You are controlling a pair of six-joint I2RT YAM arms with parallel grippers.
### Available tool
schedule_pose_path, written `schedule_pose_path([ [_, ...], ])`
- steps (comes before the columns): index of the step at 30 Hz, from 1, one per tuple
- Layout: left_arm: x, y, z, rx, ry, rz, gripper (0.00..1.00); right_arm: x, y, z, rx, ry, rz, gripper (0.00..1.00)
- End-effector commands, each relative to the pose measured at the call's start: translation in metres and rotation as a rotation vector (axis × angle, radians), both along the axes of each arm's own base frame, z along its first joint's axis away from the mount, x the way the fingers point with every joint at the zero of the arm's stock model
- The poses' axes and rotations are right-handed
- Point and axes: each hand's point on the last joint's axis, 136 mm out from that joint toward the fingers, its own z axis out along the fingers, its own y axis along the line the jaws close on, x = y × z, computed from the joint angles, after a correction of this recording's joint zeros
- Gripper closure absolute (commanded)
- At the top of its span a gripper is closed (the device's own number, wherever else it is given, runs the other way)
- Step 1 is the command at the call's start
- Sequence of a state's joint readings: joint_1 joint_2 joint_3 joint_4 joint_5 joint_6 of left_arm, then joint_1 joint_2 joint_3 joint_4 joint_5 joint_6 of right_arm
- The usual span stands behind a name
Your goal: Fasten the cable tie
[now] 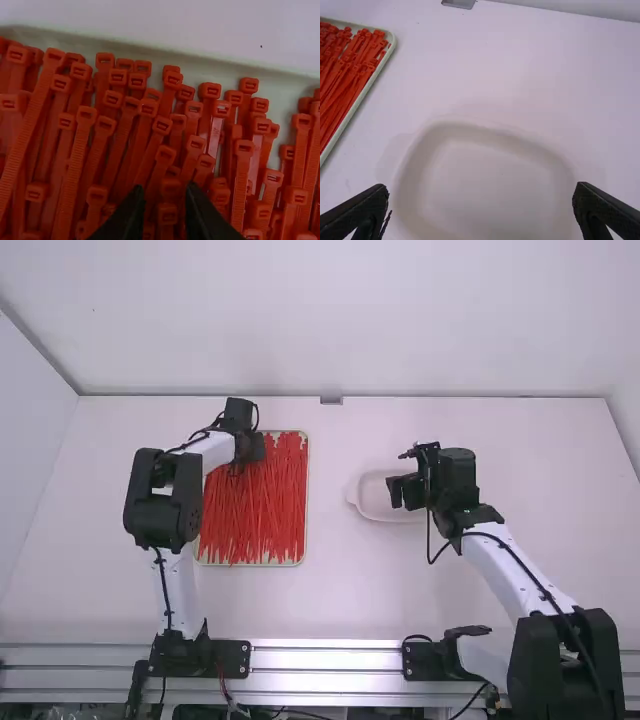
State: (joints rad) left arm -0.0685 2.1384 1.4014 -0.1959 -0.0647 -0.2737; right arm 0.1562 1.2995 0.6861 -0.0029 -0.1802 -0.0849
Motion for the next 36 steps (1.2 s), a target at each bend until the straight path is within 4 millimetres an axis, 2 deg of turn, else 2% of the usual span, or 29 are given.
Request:
schedule_pose_path([
  [1, -0.001, 0.004, -0.004, 0.003, 0.009, 0.017, 0.82, 0.008, 0.002, 0.013, 0.005, -0.030, 0.005, 0.02],
  [7, -0.001, 0.006, -0.004, 0.007, 0.005, 0.023, 0.82, 0.008, 0.003, 0.013, 0.005, -0.031, 0.008, 0.02],
  [10, 0.001, 0.013, -0.002, 0.020, -0.004, 0.041, 0.82, 0.009, 0.002, 0.013, 0.006, -0.031, 0.004, 0.02],
  [14, 0.002, 0.013, -0.002, 0.013, -0.007, 0.054, 0.89, 0.010, 0.003, 0.015, 0.007, -0.040, 0.006, 0.02],
  [31, 0.007, 0.018, 0.002, -0.010, -0.034, 0.085, 0.98, 0.011, 0.003, 0.016, 0.018, -0.043, 0.001, 0.02],
  [36, 0.015, 0.017, 0.020, -0.044, -0.085, 0.091, 0.99, 0.011, 0.003, 0.016, 0.018, -0.043, 0.001, 0.02],
])
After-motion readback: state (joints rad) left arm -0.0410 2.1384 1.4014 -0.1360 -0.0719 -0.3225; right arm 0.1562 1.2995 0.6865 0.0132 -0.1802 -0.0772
